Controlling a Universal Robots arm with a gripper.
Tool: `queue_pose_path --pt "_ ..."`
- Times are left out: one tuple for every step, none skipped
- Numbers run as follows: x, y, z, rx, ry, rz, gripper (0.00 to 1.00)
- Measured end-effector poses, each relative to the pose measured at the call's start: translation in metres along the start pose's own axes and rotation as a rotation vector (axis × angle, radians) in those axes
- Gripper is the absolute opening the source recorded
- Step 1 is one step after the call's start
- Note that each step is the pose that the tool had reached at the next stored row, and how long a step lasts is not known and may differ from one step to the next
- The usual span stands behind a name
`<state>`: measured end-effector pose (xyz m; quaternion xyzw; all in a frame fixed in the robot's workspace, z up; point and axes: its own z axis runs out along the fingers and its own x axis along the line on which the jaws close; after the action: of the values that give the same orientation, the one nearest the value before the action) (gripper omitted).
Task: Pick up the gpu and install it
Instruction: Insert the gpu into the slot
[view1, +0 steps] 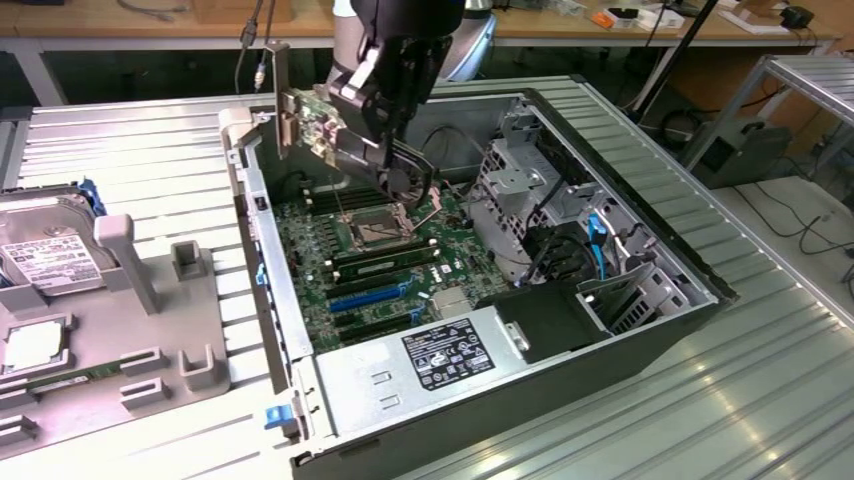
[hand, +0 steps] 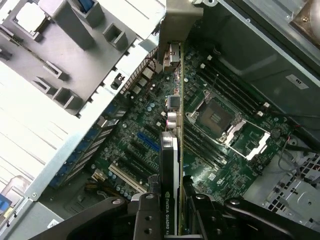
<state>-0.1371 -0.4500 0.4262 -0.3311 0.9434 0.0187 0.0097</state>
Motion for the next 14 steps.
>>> queue_pose_path --pt "0.0 0.0 0.0 -0.0004 0.0003 -0.012 0.27" --pt "0.0 0.0 0.0 -0.0008 0.0007 -0.025 0.27" --pt "0.0 0.0 0.0 -0.001 0.001 -0.033 0.27" --pt "0.0 0.0 0.0 -0.0015 0.0014 -0.049 0.27" --pt "0.0 0.0 -0.0001 -0.0018 0.0018 -0.059 0.27" --pt "0.0 0.0 0.0 -0.002 0.002 -0.067 0.27" --pt "0.0 0.0 0.0 -0.0023 0.0022 -0.077 0.27" --pt "0.0 0.0 0.0 -0.0025 0.0025 -0.084 0.27" --pt "0.0 0.0 0.0 -0.003 0.0029 -0.099 0.27" --pt "0.0 0.0 0.0 -0.0037 0.0034 -0.119 0.27" --pt "0.0 0.0 0.0 -0.0042 0.0039 -0.136 0.27" --pt "0.0 0.0 0.0 -0.0048 0.0044 -0.156 0.27" --pt "0.0 0.0 0.0 -0.0051 0.0049 -0.169 0.27" --pt "0.0 0.0 0.0 -0.0054 0.005 -0.176 0.27"
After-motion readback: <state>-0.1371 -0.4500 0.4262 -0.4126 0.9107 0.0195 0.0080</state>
